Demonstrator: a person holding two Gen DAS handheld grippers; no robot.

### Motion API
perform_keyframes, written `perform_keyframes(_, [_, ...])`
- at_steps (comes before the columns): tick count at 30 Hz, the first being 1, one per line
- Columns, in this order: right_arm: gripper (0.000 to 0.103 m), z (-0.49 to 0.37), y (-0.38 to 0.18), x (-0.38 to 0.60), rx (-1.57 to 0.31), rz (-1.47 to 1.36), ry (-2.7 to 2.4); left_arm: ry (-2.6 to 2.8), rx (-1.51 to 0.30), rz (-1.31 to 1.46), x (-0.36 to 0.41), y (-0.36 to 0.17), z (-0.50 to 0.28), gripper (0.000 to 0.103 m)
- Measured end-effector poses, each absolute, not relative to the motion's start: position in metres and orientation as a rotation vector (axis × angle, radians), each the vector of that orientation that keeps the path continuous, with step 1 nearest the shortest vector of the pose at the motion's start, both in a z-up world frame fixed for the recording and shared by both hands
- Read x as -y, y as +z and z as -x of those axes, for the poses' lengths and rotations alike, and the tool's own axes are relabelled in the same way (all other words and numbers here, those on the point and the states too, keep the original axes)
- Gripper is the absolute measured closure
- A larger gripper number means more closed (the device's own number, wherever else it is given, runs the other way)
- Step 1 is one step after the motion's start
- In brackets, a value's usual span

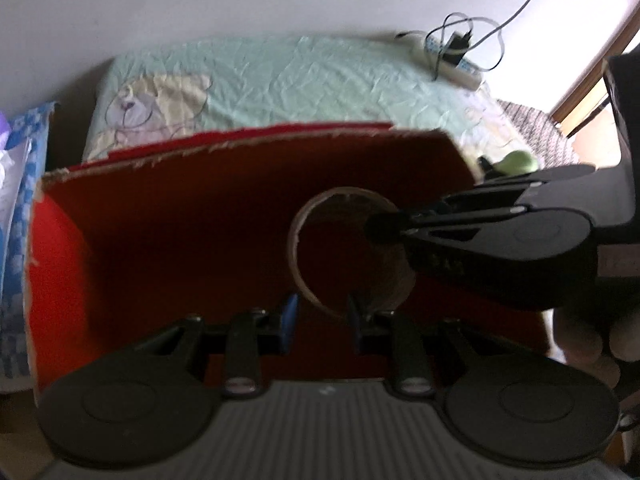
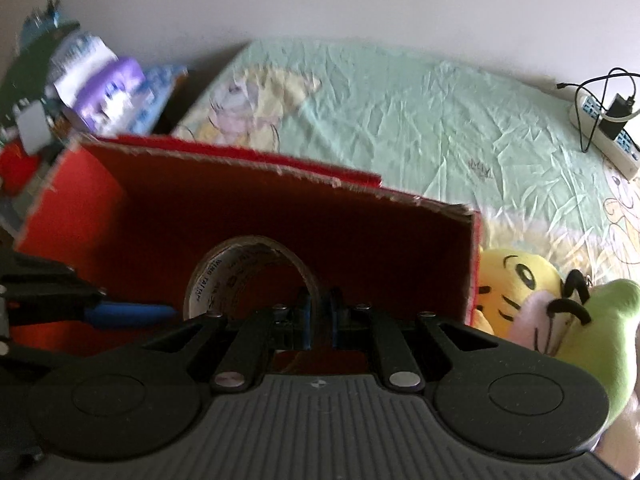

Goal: Organize objects
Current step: 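Lift the tape roll with the right gripper and carry it over the red box, then lower the tape roll into the red box and open the right gripper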

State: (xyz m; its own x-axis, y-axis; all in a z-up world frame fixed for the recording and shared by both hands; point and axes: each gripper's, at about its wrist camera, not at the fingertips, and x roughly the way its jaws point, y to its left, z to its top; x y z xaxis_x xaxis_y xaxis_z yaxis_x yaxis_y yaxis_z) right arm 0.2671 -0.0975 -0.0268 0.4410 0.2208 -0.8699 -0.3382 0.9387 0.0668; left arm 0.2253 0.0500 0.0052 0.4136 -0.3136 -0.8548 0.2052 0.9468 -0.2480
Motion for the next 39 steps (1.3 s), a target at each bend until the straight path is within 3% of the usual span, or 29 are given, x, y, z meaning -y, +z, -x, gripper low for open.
perform_keyframes(9, [0.096, -0.278, -0.050, 0.083, -1.115, 0.205, 0.312, -0.273, -1.150, 0.081, -0.070, -0.021, -0.236, 0.080])
perform_keyframes(18, [0.066, -0.264, -0.020, 0.089, -1.015, 0.176, 0.307, -0.110, -1.167, -0.008, -0.077, -0.025, -0.242, 0.078])
perform_keyframes(20, [0.066, -0.263, -0.011, 0.092, -0.992, 0.109, 0.332, -0.073, -1.157, -0.005, -0.081, -0.024, -0.242, 0.073])
perform_keyframes(26, [0.072, -0.271, -0.020, 0.093, -1.097, -0.144, 0.461, 0.000, -1.178, 0.073, -0.098, -0.027, -0.246, 0.073])
perform_keyframes(39, [0.077, -0.263, -0.042, 0.078, -1.197, -0.224, 0.522, 0.021, -1.185, 0.106, -0.100, -0.031, -0.247, 0.071])
